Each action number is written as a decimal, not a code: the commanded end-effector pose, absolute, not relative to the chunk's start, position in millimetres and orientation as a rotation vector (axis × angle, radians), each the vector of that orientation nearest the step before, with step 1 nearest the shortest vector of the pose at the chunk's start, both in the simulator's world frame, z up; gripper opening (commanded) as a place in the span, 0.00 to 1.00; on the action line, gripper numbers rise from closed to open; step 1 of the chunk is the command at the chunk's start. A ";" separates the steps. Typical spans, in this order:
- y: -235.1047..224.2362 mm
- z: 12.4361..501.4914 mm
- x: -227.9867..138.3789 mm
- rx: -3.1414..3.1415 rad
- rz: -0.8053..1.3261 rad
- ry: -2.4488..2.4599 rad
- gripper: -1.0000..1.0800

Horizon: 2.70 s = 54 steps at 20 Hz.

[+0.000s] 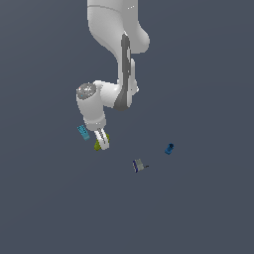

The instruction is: Pick up a designated object from a clutter of objects.

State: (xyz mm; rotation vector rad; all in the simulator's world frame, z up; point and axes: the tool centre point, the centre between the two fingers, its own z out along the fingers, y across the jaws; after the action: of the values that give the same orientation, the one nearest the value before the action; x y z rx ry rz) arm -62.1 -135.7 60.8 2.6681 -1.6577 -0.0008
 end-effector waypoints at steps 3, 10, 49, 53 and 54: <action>-135.8 45.0 -62.3 2.667 0.000 -1.660 0.96; -135.8 40.7 -62.1 2.666 0.000 -1.661 0.00; -6.5 246.2 -4.8 2.662 0.004 -1.661 0.00; 17.8 284.0 6.7 2.663 0.004 -1.661 0.00; 23.8 293.4 9.6 2.663 0.004 -1.661 0.00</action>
State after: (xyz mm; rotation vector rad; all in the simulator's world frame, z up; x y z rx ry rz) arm 5.4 14.5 277.9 2.6627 -1.6602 0.0022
